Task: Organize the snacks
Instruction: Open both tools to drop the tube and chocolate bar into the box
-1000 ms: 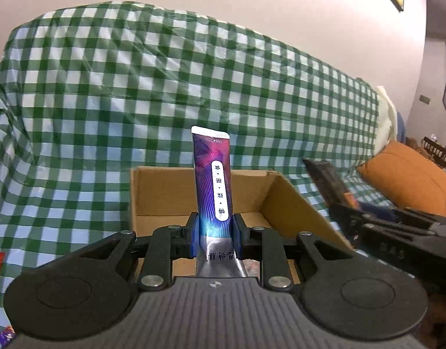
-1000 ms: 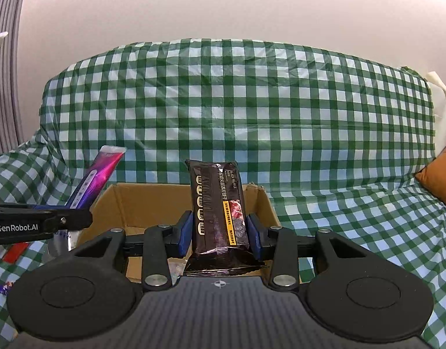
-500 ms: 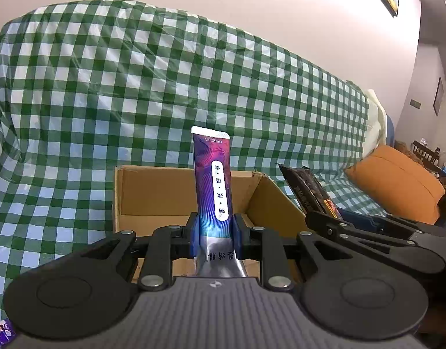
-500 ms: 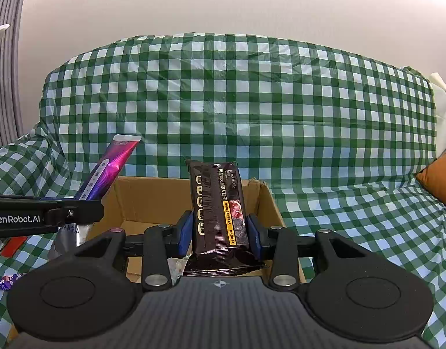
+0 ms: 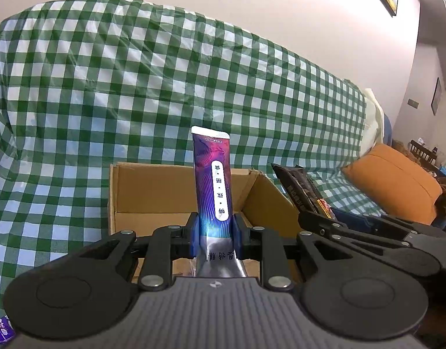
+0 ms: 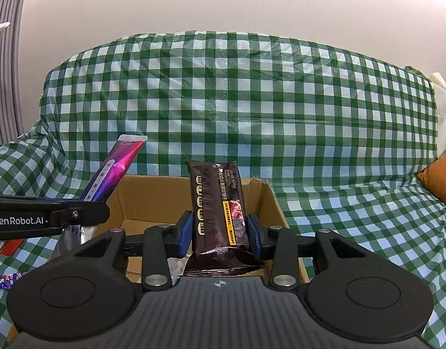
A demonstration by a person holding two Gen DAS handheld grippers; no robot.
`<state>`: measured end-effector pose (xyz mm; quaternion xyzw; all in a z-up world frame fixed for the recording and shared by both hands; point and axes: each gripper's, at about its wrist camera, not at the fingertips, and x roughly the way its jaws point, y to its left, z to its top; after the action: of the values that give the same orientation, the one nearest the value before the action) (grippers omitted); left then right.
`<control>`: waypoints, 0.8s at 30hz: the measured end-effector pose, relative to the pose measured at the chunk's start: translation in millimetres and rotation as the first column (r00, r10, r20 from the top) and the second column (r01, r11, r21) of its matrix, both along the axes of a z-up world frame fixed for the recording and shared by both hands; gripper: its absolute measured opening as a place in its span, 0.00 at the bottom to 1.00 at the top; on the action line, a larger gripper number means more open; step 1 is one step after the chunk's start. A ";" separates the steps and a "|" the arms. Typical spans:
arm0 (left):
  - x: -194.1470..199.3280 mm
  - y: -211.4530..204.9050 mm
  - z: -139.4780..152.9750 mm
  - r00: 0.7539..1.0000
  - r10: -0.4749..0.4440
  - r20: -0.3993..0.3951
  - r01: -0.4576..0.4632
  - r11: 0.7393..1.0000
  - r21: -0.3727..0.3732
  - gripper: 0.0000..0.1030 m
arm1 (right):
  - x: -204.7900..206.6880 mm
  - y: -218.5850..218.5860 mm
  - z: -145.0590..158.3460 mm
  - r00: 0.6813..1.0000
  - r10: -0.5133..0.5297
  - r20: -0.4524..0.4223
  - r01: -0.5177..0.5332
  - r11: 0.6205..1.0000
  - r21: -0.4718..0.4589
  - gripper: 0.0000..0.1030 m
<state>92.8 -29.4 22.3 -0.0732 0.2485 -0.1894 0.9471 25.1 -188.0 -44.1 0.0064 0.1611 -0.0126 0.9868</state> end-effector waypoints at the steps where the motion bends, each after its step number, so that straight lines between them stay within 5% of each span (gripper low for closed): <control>1: 0.0 0.1 0.1 1.000 0.000 0.001 0.000 1.000 -0.002 0.24 | 0.3 0.4 -0.2 1.000 0.001 0.000 -0.001 1.000 -0.001 0.40; 7: 0.2 -0.1 -0.2 1.000 0.000 -0.005 0.000 1.000 -0.013 0.25 | 0.4 1.8 0.2 1.000 0.004 -0.004 -0.004 1.000 -0.002 0.40; 10: 1.0 0.3 -0.9 1.000 0.000 -0.011 0.000 1.000 -0.022 0.46 | 3.8 1.9 -1.6 1.000 0.002 -0.026 -0.002 1.000 -0.003 0.43; 11: 0.7 0.4 -0.4 1.000 0.004 -0.007 -0.004 1.000 -0.026 0.47 | 5.5 2.4 -2.9 0.999 -0.005 -0.037 0.005 1.000 -0.009 0.53; 13: 0.1 -0.1 0.7 1.000 0.007 0.000 -0.007 1.000 -0.024 0.47 | 6.3 2.8 -4.0 0.999 -0.019 -0.040 0.018 1.000 -0.018 0.59; 24: -2.3 3.1 3.0 0.999 0.035 0.011 -0.035 0.999 -0.025 0.47 | 6.1 12.9 -4.5 0.999 -0.004 -0.033 0.004 1.000 -0.012 0.59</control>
<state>90.5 -26.3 25.4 -0.0882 0.2393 -0.1762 0.9507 31.2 -175.0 -48.5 0.0007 0.1774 -0.0154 0.9840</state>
